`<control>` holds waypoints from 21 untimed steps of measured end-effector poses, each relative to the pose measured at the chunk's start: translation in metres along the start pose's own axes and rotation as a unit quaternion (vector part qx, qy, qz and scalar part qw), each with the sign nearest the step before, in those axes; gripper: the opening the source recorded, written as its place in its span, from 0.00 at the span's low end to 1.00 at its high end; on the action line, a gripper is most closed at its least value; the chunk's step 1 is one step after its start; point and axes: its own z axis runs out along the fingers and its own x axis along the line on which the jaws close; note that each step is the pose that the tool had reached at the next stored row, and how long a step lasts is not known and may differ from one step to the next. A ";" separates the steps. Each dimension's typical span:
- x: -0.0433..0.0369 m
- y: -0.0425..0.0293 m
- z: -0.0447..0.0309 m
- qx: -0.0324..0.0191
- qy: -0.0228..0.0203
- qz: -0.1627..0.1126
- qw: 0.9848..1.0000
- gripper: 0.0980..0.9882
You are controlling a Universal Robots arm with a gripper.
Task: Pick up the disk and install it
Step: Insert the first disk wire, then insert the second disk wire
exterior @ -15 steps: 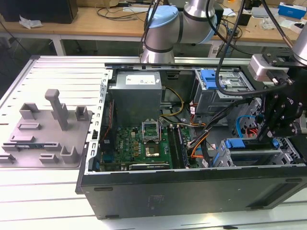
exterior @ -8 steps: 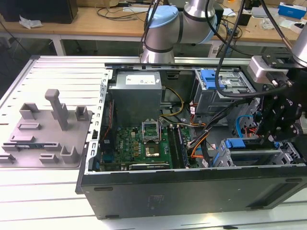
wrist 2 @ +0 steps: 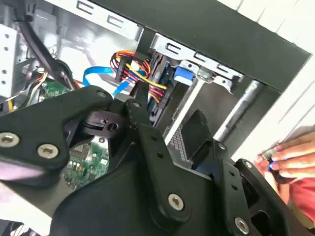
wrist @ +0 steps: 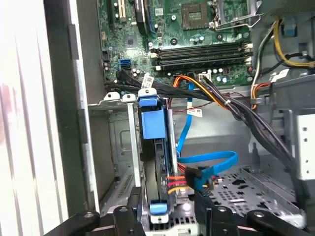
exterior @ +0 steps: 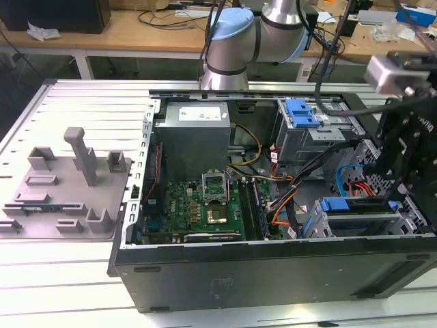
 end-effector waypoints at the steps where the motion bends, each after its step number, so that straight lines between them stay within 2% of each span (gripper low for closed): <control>1: -0.0002 -0.0006 -0.0089 0.000 0.000 0.000 1.000 0.48; 4: -0.0010 -0.0013 -0.0188 0.000 0.000 0.000 1.000 0.27; 6: -0.0013 -0.0013 -0.0188 0.000 0.000 0.000 1.000 0.13; 21: -0.0032 -0.0011 -0.0190 0.000 0.002 0.000 1.000 0.13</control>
